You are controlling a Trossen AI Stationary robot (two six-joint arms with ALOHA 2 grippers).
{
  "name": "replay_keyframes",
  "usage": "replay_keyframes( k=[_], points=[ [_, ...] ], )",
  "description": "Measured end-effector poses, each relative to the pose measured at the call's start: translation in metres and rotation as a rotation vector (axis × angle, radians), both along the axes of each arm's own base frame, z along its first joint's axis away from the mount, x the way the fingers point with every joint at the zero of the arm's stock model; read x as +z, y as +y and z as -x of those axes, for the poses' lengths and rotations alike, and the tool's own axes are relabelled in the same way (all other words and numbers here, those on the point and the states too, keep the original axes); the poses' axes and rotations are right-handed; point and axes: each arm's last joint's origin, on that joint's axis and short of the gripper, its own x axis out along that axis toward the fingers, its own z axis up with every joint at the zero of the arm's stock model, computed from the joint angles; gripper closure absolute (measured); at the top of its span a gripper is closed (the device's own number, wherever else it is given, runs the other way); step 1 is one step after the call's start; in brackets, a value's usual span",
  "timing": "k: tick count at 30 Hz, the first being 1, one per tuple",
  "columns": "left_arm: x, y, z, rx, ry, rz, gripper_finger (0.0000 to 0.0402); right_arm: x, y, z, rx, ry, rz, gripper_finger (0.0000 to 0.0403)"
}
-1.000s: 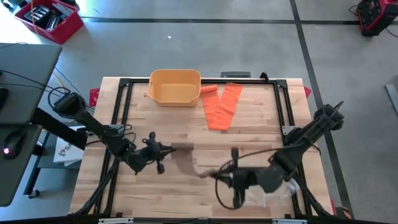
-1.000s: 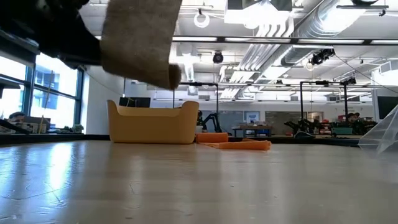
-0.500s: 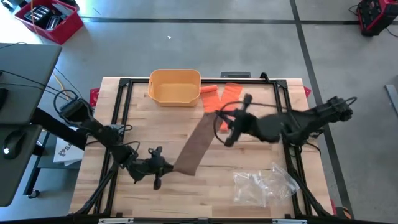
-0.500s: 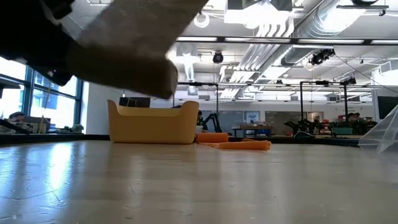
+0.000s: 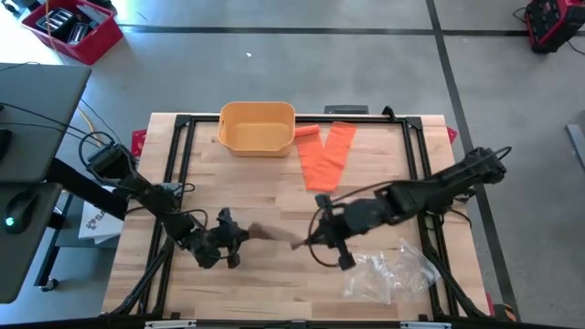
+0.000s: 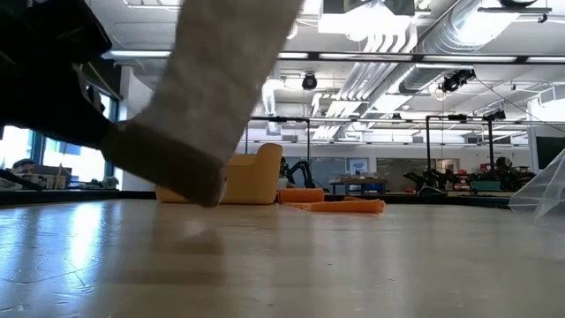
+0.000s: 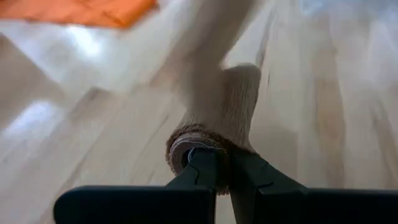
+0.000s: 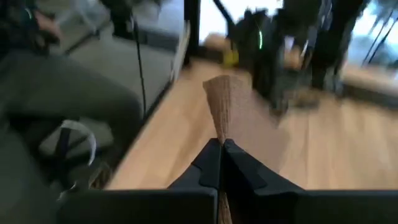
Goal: Roll bandage
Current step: Roll the brown bandage
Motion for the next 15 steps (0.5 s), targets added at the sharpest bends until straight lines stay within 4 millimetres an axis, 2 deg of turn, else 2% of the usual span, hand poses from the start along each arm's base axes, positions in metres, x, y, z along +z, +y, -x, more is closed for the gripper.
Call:
replay_keyframes(
  k=[3, 9, 12, 15],
  points=[
    [0.0, 0.0, -0.001, -0.048, 0.03, 0.029, 0.0392, 0.021, -0.001, 0.013, -0.122, -0.13, 0.056, 0.0403],
    [0.004, -0.013, -0.001, -0.179, 0.019, 0.135, 0.0392, 0.046, -0.027, 0.037, -0.509, -0.234, 0.241, 0.0403],
    [0.011, -0.023, -0.001, -0.264, 0.009, 0.176, 0.0392, 0.053, -0.043, 0.045, -0.583, -0.232, 0.258, 0.0403],
    [0.018, -0.034, 0.001, -0.317, -0.007, 0.178, 0.0392, 0.048, -0.06, 0.047, -0.647, -0.163, 0.263, 0.0403]
  ],
)
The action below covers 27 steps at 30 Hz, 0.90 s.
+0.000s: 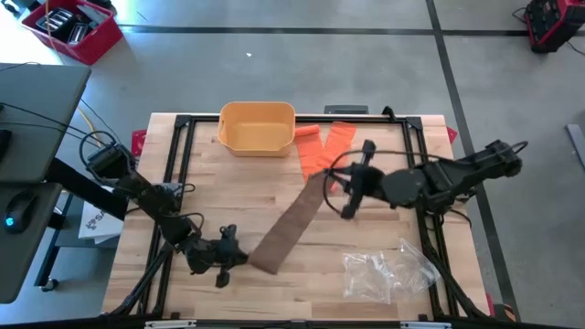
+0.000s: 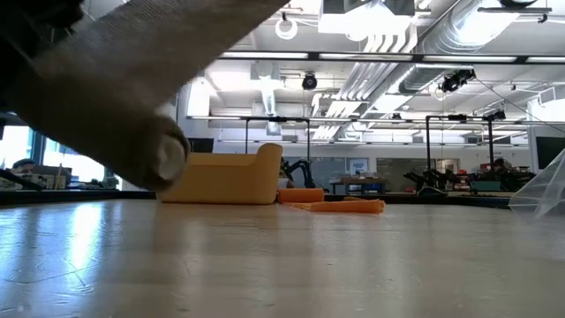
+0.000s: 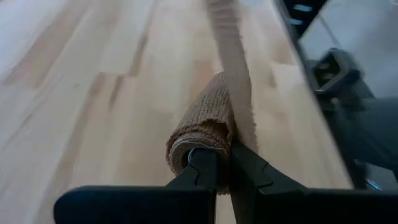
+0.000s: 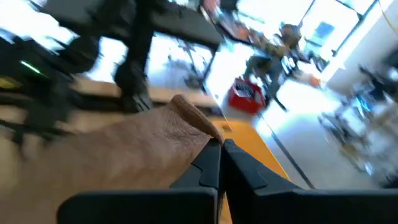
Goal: Roll bandage
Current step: Roll the brown bandage
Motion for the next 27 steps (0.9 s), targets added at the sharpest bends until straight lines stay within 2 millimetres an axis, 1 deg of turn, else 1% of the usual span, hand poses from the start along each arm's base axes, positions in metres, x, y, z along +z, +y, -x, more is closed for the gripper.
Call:
replay_keyframes(
  k=[2, 4, 6, 7, 10, 12, 14, 15, 17, 19, 23, 27],
  points=[
    [0.004, -0.005, 0.002, -0.013, -0.015, -0.002, 0.0392, -0.008, -0.013, 0.0, -0.05, 0.066, -0.032, 0.0403],
    [0.007, -0.009, 0.003, -0.001, -0.035, -0.012, 0.0392, -0.019, -0.026, -0.004, -0.078, 0.135, -0.101, 0.0403],
    [0.008, -0.01, 0.003, 0.018, -0.055, -0.028, 0.0392, -0.034, -0.034, -0.012, -0.087, 0.224, -0.159, 0.0403],
    [0.008, -0.01, 0.004, 0.029, -0.06, -0.036, 0.0392, -0.045, -0.036, -0.018, -0.082, 0.264, -0.179, 0.0403],
    [0.006, -0.008, 0.005, 0.07, -0.054, -0.052, 0.0392, -0.08, -0.037, -0.033, -0.012, 0.382, -0.243, 0.0403],
    [0.003, -0.004, 0.005, 0.109, -0.019, -0.06, 0.0392, -0.099, -0.034, -0.039, 0.071, 0.44, -0.296, 0.0403],
    [-0.003, 0.002, 0.007, 0.154, 0.04, -0.073, 0.0392, -0.111, -0.027, -0.04, 0.139, 0.49, -0.325, 0.0403],
    [-0.006, 0.005, 0.008, 0.177, 0.071, -0.083, 0.0392, -0.113, -0.023, -0.039, 0.163, 0.503, -0.331, 0.0403],
    [-0.011, 0.011, 0.011, 0.222, 0.128, -0.108, 0.0392, -0.11, -0.013, -0.036, 0.198, 0.494, -0.335, 0.0403],
    [-0.014, 0.016, 0.013, 0.262, 0.164, -0.124, 0.0392, -0.102, -0.003, -0.03, 0.243, 0.473, -0.332, 0.0403],
    [-0.017, 0.021, 0.015, 0.295, 0.199, -0.151, 0.0392, -0.07, 0.016, -0.016, 0.336, 0.34, -0.309, 0.0403],
    [-0.017, 0.021, 0.015, 0.29, 0.197, -0.153, 0.0392, -0.036, 0.026, -0.001, 0.317, 0.201, -0.219, 0.0403]
  ],
)
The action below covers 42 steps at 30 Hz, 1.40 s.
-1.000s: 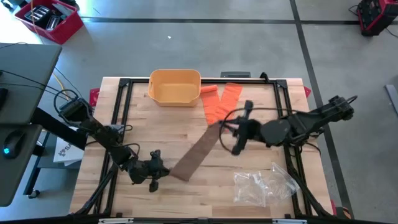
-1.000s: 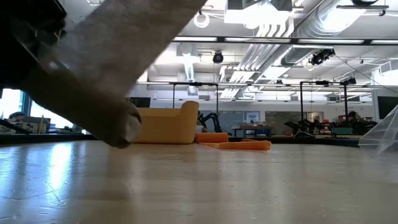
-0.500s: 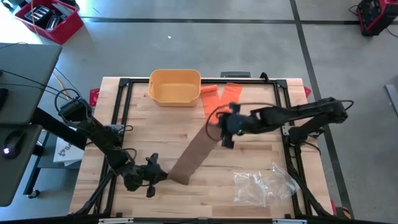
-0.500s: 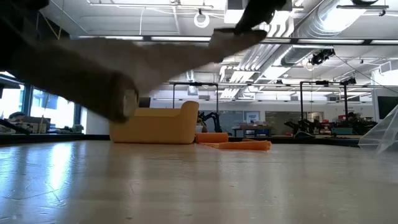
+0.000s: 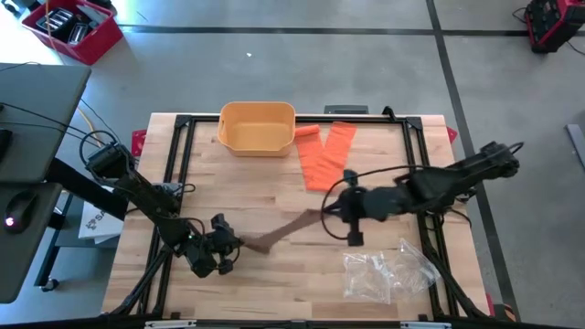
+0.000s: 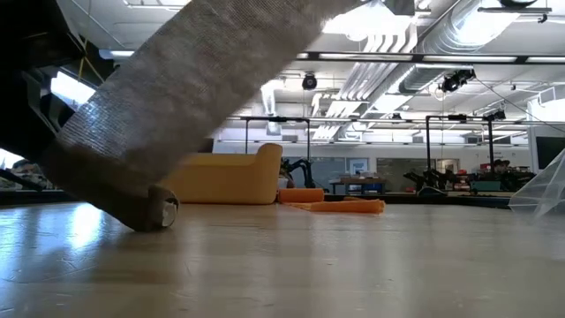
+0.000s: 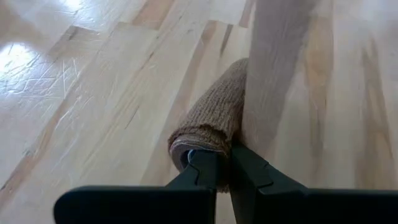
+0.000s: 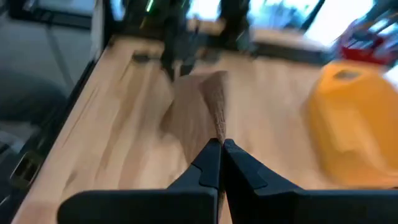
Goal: Roll bandage
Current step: Roll the brown bandage
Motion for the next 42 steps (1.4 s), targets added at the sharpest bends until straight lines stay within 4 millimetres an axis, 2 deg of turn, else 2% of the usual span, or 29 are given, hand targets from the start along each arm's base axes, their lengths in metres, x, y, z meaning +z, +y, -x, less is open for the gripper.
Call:
replay_keyframes(
  k=[4, 7, 10, 14, 18, 24, 31, 34, 38, 42],
  points=[
    [0.0, 0.0, 0.0, 0.004, -0.003, 0.006, 0.0392, 0.035, 0.003, 0.015, -0.088, -0.154, 0.067, 0.0403],
    [0.002, -0.003, -0.002, -0.024, -0.029, 0.013, 0.0392, 0.051, 0.001, 0.02, -0.191, -0.224, 0.124, 0.0403],
    [0.007, -0.013, -0.003, -0.127, -0.076, 0.011, 0.0392, 0.057, -0.007, 0.02, -0.269, -0.232, 0.165, 0.0403],
    [0.019, -0.026, -0.003, -0.184, -0.079, -0.004, 0.0392, 0.048, -0.023, 0.016, -0.321, -0.154, 0.159, 0.0403],
    [0.033, -0.034, -0.004, -0.182, -0.077, -0.055, 0.0392, 0.023, -0.045, 0.01, -0.374, -0.016, 0.095, 0.0403],
    [0.056, -0.043, -0.011, -0.206, -0.068, -0.097, 0.0392, -0.036, -0.07, -0.008, -0.371, 0.128, -0.004, 0.0403],
    [0.087, -0.057, -0.02, -0.259, -0.151, -0.128, 0.0391, -0.122, -0.081, -0.029, -0.333, 0.102, -0.068, 0.0403],
    [0.096, -0.06, -0.024, -0.255, -0.199, -0.155, 0.0391, -0.149, -0.079, -0.036, -0.272, 0.101, -0.124, 0.0394],
    [0.101, -0.061, -0.027, -0.233, -0.25, -0.16, 0.0391, -0.164, -0.075, -0.044, -0.217, 0.12, -0.22, 0.0343],
    [0.107, -0.061, -0.031, -0.171, -0.327, -0.155, 0.0391, -0.153, -0.067, -0.045, -0.164, 0.157, -0.237, 0.0282]
  ],
)
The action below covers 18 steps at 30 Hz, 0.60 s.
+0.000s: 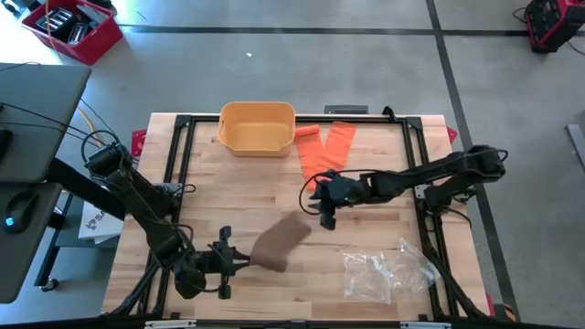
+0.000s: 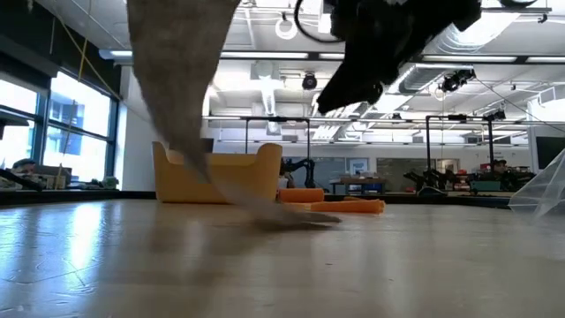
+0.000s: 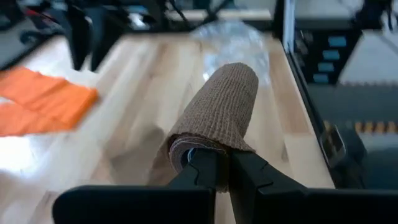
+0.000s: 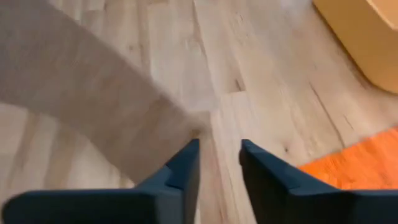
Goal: Roll bandage
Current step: Roll the brown bandage
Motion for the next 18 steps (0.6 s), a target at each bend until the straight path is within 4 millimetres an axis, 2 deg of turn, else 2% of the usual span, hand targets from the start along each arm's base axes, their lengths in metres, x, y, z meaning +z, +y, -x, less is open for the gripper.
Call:
replay_keyframes(
  k=[5, 11, 15, 18],
  points=[
    [0.016, -0.006, -0.006, -0.007, -0.135, 0.042, 0.0391, 0.033, 0.02, 0.002, -0.036, 0.019, 0.108, 0.0249],
    [0.042, -0.012, -0.01, -0.037, -0.325, 0.08, 0.0391, 0.076, 0.072, 0.005, 0.097, -0.113, 0.219, 0.0255],
    [0.051, -0.009, -0.01, 0.042, -0.383, 0.049, 0.0391, 0.093, 0.106, 0.016, 0.17, -0.176, 0.24, 0.0258],
    [0.047, -0.002, -0.011, 0.156, -0.344, -0.051, 0.0391, 0.097, 0.123, 0.025, 0.196, -0.199, 0.228, 0.0259]
  ],
)
